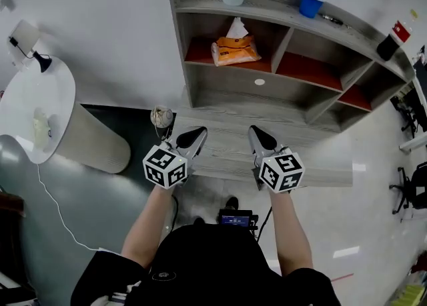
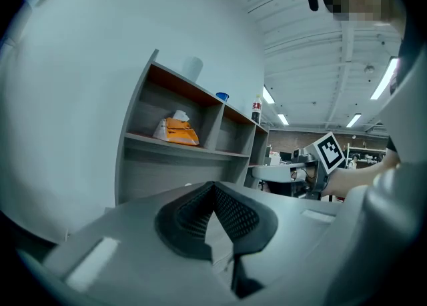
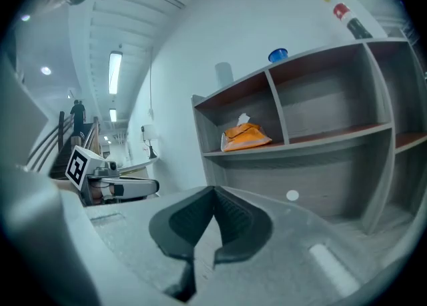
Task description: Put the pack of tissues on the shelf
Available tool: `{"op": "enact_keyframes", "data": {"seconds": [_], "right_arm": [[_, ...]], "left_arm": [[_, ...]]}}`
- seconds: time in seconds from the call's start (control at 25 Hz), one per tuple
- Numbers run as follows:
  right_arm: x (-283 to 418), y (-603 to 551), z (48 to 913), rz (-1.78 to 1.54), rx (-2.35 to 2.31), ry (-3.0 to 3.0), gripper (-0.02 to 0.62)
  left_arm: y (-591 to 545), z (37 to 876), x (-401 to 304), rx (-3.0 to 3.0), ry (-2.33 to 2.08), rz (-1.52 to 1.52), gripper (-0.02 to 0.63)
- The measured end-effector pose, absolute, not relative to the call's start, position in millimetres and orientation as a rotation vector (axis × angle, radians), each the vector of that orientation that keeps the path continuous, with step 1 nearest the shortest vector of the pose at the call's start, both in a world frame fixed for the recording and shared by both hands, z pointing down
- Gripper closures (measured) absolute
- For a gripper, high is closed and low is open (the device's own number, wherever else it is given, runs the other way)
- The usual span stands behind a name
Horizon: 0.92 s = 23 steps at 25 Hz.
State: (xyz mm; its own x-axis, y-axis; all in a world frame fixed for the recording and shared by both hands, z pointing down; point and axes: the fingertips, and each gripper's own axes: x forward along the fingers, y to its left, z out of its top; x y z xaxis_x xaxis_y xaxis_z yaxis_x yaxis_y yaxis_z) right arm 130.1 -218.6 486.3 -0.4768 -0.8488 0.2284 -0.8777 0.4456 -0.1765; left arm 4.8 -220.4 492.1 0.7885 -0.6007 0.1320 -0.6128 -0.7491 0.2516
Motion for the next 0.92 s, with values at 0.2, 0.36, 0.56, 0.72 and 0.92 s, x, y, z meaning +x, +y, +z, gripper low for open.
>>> {"op": "enact_keyframes", "data": {"seconds": [0.2, 0.36, 0.56, 0.72, 0.92], "right_arm": [[119, -192, 486, 0.408, 1.599, -2.553, 0.597], [113, -173, 487, 0.406, 1.638, -2.535, 0.597], [107, -154, 486, 0.393, 1.680, -2.523, 0.597], [102, -144, 484, 0.375, 1.695, -2.518, 0.597], [96, -134, 481, 0.369, 1.700, -2.515, 0.597]], "left_arm": [[-199, 493, -2, 2.727, -0.873, 0.072, 0.602], [-186, 495, -10, 2.740, -0.857, 0.077, 0.603], [-169, 493, -17, 2.775, -0.840, 0.068, 0.611], [-157, 491, -18, 2.810, -0.824, 0.068, 0.614], [-145, 488, -20, 2.829, -0.817, 0.080, 0.614]]}}
